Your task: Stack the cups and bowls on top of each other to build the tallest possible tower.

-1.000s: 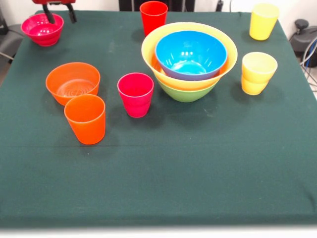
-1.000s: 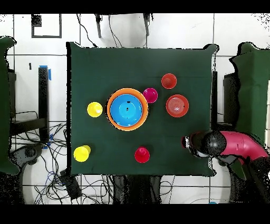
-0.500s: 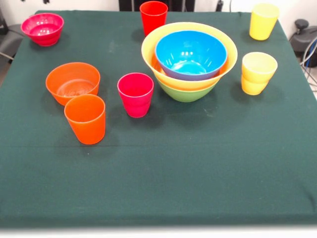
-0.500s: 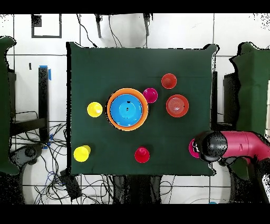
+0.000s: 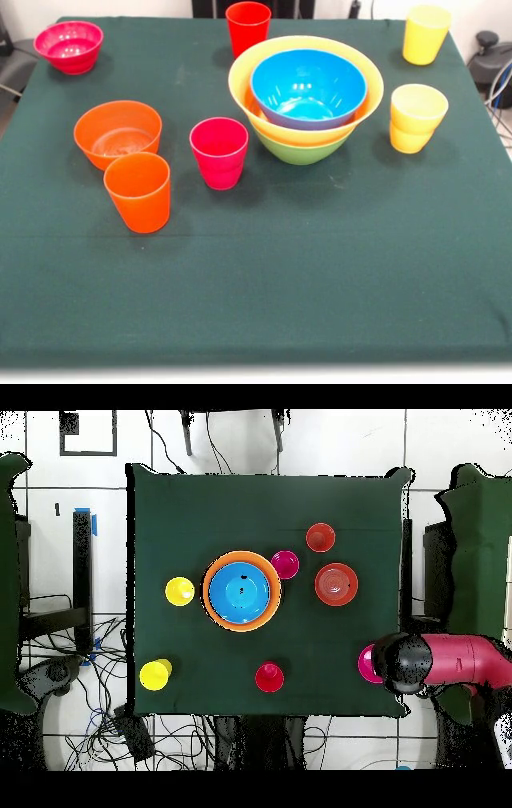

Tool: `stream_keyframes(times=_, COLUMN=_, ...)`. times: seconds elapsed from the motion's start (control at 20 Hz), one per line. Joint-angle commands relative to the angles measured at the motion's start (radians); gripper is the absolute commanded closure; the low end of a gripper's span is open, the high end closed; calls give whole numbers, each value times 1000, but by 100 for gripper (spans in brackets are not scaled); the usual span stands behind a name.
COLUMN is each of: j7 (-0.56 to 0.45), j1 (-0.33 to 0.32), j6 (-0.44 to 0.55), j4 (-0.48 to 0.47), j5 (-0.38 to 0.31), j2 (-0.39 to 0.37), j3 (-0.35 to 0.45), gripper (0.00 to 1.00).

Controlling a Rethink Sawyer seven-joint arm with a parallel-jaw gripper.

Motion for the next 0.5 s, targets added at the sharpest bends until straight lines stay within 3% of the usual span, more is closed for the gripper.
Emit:
stream_keyframes(times=0.05, j7=100, j1=56, j6=-40, j4=-67, j5=-34, j2=84, j3=-53, gripper=0)
stream_keyframes(times=0.5, j7=87, j1=52, j6=-91, j4=-80, j5=-23, j2=128, j3=-72, gripper=0)
